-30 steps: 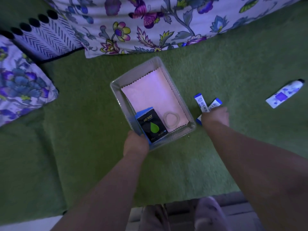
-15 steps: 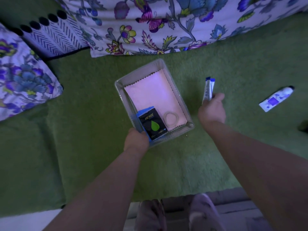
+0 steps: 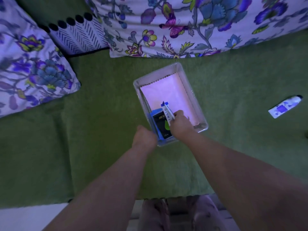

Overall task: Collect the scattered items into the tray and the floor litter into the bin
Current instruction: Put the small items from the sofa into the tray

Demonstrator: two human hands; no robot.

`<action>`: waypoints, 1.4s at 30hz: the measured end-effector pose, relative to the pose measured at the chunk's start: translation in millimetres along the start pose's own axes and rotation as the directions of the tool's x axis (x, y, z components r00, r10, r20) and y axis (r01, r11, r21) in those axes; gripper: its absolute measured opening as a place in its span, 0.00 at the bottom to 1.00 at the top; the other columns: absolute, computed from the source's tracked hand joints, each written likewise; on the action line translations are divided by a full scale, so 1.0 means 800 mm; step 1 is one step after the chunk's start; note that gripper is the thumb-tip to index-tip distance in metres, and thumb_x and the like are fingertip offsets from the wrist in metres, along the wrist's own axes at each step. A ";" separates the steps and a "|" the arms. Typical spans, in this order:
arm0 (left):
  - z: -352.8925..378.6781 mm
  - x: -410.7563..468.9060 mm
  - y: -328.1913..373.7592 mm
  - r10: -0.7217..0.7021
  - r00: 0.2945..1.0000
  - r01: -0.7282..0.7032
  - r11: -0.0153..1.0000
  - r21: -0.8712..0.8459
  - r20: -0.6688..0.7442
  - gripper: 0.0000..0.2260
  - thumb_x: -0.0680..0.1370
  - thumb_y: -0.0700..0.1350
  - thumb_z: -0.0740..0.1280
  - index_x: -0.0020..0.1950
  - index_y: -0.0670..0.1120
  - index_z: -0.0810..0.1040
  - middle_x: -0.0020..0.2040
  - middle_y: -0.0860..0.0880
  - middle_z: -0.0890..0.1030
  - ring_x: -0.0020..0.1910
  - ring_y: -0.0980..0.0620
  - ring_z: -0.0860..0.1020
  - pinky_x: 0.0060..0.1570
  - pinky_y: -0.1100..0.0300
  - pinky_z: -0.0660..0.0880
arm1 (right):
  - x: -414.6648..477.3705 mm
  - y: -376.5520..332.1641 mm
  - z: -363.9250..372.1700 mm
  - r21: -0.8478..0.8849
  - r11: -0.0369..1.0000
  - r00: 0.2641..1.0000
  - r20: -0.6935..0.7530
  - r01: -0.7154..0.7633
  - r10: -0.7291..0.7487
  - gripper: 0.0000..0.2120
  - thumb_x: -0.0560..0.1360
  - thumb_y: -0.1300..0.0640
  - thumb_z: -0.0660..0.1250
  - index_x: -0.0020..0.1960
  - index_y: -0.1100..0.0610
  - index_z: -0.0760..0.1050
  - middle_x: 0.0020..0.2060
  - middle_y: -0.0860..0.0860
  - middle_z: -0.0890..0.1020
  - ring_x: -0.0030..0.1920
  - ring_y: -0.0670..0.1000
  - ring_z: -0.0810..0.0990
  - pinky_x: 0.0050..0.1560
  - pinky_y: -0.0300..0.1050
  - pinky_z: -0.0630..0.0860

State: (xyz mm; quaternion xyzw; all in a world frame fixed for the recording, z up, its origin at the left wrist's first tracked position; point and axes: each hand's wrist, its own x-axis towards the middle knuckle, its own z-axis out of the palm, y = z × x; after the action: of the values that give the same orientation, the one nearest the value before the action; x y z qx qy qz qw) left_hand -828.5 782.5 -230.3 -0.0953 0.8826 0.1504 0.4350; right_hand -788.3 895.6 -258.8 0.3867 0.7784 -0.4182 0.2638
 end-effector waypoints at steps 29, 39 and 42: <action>0.056 0.006 0.013 -0.009 1.000 0.011 0.989 0.149 -0.014 0.14 0.80 0.43 0.61 0.63 0.38 0.71 0.63 0.40 0.76 0.61 0.42 0.76 0.54 0.56 0.73 | -0.002 0.104 -0.071 -0.100 0.990 0.960 -0.273 -0.095 0.065 0.21 0.74 0.66 0.57 0.66 0.57 0.66 0.59 0.59 0.77 0.57 0.60 0.77 0.48 0.47 0.68; 0.109 -0.030 0.065 0.062 0.988 -0.095 0.966 0.240 0.141 0.14 0.80 0.43 0.60 0.63 0.38 0.72 0.62 0.40 0.77 0.59 0.42 0.77 0.48 0.58 0.71 | -0.034 0.175 -0.131 0.020 0.975 0.944 -0.246 -0.219 0.218 0.23 0.73 0.64 0.58 0.68 0.57 0.67 0.61 0.58 0.78 0.60 0.59 0.77 0.55 0.47 0.73; 0.124 -0.046 0.090 0.103 0.983 -0.136 0.964 0.230 0.149 0.14 0.80 0.42 0.60 0.63 0.39 0.72 0.62 0.40 0.77 0.59 0.42 0.77 0.48 0.59 0.71 | -0.048 0.204 -0.146 0.048 0.965 0.935 -0.241 -0.256 0.260 0.23 0.74 0.65 0.57 0.69 0.57 0.66 0.61 0.58 0.78 0.60 0.59 0.77 0.56 0.48 0.74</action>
State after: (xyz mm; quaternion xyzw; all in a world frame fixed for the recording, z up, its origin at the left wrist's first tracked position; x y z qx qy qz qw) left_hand -754.8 885.9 -245.1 0.0218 0.8668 0.0751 0.4925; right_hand -642.8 1038.1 -244.4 0.5364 0.7443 -0.3348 0.2151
